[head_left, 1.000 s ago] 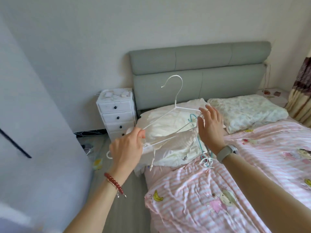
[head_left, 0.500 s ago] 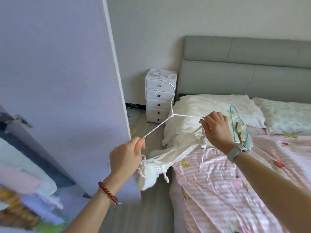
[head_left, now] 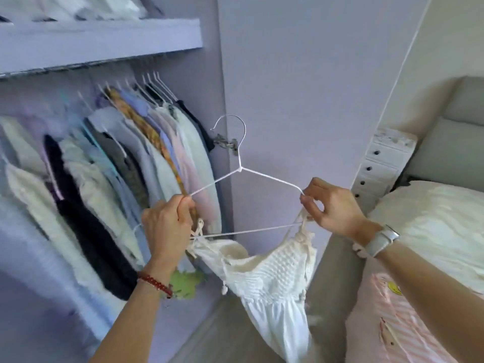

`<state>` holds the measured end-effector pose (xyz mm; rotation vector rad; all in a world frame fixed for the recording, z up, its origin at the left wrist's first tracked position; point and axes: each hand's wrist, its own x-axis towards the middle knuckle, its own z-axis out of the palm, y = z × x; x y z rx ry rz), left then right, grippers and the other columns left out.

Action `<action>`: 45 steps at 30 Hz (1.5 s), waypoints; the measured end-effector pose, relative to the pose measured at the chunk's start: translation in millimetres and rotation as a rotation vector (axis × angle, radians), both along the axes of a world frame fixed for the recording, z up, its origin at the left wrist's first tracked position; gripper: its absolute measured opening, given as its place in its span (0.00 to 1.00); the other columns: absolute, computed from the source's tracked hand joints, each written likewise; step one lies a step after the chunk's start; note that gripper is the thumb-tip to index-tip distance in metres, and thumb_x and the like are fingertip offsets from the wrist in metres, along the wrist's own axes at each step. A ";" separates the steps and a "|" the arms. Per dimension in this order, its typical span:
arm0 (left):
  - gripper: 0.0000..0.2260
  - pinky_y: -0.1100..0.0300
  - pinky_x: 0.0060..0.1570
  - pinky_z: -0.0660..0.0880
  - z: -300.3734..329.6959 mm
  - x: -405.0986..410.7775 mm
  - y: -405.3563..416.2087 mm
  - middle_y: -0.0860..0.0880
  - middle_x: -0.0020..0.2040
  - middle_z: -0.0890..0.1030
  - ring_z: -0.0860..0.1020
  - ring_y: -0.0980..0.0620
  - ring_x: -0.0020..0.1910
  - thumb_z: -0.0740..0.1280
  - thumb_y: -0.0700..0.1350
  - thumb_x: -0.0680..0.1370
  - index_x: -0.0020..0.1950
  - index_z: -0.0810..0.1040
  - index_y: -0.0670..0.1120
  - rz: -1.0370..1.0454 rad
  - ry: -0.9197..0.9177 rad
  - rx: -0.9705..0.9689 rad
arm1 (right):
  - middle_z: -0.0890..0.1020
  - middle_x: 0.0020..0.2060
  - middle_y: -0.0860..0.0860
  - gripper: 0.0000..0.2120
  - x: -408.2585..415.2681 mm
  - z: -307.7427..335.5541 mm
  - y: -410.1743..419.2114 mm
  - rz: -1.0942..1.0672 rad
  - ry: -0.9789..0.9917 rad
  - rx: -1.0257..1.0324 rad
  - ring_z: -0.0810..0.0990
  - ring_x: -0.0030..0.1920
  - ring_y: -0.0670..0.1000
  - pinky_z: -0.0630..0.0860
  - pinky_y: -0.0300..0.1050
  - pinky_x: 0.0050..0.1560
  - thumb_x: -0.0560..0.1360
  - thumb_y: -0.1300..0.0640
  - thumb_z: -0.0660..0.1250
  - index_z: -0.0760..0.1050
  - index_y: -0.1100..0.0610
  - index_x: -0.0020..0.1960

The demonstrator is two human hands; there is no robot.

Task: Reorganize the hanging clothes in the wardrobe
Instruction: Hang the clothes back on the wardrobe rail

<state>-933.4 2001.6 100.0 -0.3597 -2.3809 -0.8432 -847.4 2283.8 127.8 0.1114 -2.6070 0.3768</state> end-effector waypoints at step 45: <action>0.26 0.42 0.70 0.49 133.8 -70.1 -362.9 0.38 0.75 0.53 0.51 0.36 0.74 0.59 0.43 0.77 0.75 0.57 0.46 0.909 0.343 -0.276 | 0.77 0.36 0.58 0.12 -254.4 40.8 -524.8 0.590 -0.316 -0.980 0.75 0.39 0.56 0.72 0.46 0.41 0.75 0.68 0.54 0.77 0.67 0.45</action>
